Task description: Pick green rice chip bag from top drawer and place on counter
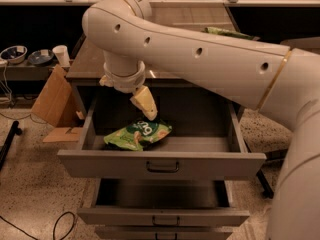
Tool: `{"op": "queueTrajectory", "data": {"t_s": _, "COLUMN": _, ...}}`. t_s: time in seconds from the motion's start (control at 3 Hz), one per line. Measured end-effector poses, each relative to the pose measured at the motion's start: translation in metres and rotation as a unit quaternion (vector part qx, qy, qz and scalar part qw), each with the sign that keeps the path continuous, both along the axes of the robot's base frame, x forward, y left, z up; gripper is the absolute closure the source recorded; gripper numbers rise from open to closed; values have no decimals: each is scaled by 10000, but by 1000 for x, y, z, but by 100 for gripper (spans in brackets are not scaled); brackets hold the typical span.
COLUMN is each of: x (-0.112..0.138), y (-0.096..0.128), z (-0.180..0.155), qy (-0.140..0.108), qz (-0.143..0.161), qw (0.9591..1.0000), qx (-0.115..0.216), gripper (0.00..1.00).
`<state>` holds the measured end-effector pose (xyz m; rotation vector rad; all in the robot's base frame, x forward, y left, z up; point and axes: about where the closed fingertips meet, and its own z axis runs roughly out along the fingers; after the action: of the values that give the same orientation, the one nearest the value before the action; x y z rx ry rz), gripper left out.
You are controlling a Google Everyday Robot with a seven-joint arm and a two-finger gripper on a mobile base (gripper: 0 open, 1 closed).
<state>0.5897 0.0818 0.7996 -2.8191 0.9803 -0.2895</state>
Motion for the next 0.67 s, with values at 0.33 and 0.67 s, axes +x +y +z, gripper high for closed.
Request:
{"op": "queueTrajectory", "data": {"t_s": 0.33, "x": 0, "y": 0, "z": 0, "qy": 0, "qz": 0, "qw": 10000, "qx": 0, "gripper": 0}}
{"op": "queueTrajectory", "data": {"t_s": 0.67, "x": 7, "y": 1, "z": -15, "qy": -13, "qz": 75, "qw": 9999, "qx": 75, "gripper": 0}}
